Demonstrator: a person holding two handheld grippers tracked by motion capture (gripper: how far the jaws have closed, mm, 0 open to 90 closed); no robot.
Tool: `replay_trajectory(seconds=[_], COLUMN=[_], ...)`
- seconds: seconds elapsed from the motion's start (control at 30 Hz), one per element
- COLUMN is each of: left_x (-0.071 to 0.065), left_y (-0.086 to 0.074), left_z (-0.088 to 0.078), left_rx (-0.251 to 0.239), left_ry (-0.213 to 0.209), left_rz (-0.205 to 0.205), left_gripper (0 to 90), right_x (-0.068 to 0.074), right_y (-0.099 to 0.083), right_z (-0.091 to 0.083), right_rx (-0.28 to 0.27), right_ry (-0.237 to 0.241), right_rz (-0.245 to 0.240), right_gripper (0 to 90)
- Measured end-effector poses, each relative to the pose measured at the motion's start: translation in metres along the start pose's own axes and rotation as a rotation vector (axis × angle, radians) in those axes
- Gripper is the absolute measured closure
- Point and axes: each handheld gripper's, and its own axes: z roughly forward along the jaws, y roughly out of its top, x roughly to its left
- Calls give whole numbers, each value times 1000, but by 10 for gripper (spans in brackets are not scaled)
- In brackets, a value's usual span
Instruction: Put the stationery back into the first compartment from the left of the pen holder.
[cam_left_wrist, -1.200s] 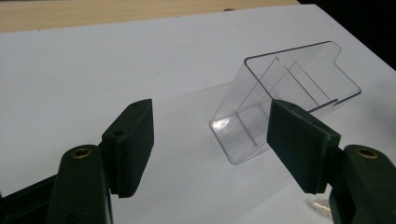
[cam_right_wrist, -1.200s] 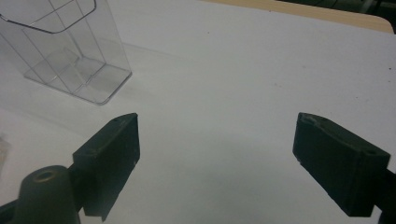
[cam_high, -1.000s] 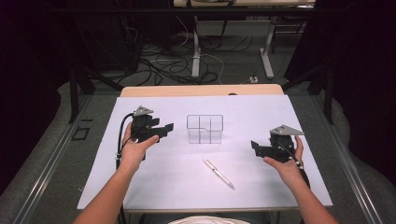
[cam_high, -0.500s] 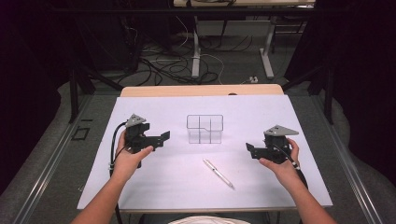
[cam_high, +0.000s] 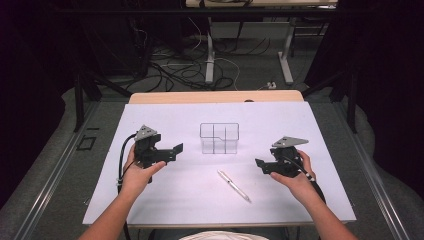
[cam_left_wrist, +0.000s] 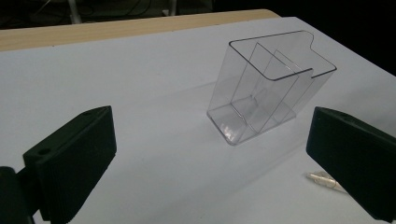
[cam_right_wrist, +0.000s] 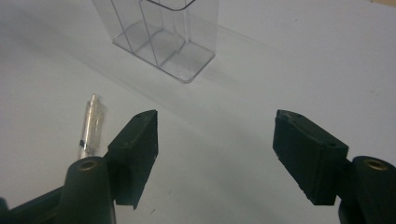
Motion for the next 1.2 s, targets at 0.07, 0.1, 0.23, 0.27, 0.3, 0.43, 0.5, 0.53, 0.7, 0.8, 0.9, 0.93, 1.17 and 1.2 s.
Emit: replay_trajectory(seconds=[0.07,0.1,0.23,0.27,0.3,0.43,0.5,0.53,0.7,0.8,0.9,0.93,1.17,1.2], left_x=[-2,-2,-6,-7,-8,-10,-11,-12,-12,-12,-13,-13,-11,-11], left_y=[-1,-2,-4,-4,-4,-6,-6,-7,-9,-10,-10,-11,-13,-13], left_z=[1,2,5,5,6,7,8,8,9,10,9,9,9,9], left_rx=[8,7,32,39,37,49,54,50,56,59,70,68,73,72], left_ry=[-3,-3,2,7,12,24,26,32,36,38,32,32,37,40], left_rz=[-2,-2,17,29,36,76,88,92,95,106,112,114,114,116], left_gripper=[24,25,38,40,43,61,66,66,66,76,92,96,113,116], right_x=[3,5,10,12,13,17,18,21,29,34,40,42,54,57], right_y=[0,1,2,2,2,2,2,2,3,4,3,3,3,3], right_z=[2,3,7,8,10,12,14,14,18,19,23,24,29,30], right_rx=[16,16,48,59,66,105,112,120,151,200,227,246,334,346], right_ry=[13,16,34,39,45,58,76,77,84,106,124,139,180,173], right_rz=[-8,-16,-32,-24,-22,1,3,14,-28,-53,-43,-37,-71,-67], right_gripper=[319,319,327,328,331,359,376,377,388,443,490,507,574,583])
